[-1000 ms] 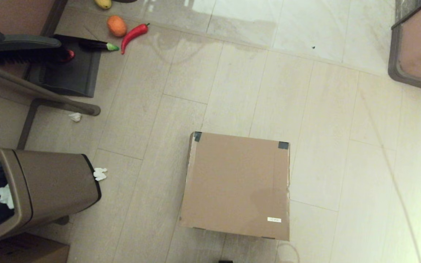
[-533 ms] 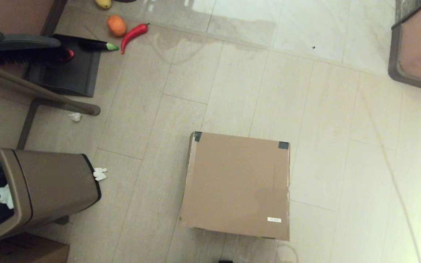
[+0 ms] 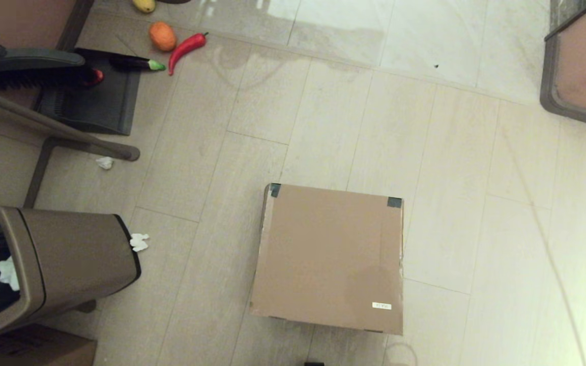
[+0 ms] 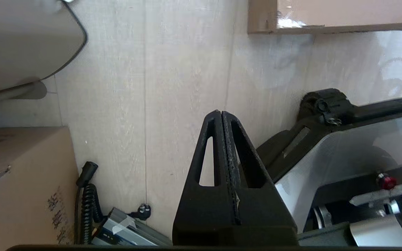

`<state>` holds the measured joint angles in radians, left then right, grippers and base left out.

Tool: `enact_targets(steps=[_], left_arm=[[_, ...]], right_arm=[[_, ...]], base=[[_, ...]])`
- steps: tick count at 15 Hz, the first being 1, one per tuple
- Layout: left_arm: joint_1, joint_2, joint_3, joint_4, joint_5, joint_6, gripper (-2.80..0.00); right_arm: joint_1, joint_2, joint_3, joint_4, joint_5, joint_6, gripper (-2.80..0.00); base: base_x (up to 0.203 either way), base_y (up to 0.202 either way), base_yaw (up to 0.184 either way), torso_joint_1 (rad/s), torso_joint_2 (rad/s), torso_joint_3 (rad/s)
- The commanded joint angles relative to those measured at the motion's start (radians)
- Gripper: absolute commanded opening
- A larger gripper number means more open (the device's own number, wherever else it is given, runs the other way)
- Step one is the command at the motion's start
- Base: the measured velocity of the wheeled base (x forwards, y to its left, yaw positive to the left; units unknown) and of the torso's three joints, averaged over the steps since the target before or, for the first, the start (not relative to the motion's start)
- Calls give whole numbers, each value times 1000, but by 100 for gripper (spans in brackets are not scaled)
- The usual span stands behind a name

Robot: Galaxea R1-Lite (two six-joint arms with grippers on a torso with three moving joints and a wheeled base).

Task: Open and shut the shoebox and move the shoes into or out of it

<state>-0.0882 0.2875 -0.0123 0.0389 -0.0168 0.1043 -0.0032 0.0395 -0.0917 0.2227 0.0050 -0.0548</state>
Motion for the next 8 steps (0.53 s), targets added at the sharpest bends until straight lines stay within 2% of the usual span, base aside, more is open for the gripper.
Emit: enact_targets(steps=[1,3,5,8], left_arm=[[34,26,2,5,0,1,-280],[41,119,2,4,0,1,-280],[48,117,2,3,0,6,-280],[66,-121,3,-1,-4,0,-280]], right_arm=[[2,-23,1,0,-2,28,-280],[5,68,-1,6,-1,27,-280],[6,84,-1,7,3,18,-280],[6,-39,2,3,3,19,-280]], base=[[0,0,0,0,0,0],[0,0,0,0,0,0],[0,0,0,0,0,0],[0,0,0,0,0,0]])
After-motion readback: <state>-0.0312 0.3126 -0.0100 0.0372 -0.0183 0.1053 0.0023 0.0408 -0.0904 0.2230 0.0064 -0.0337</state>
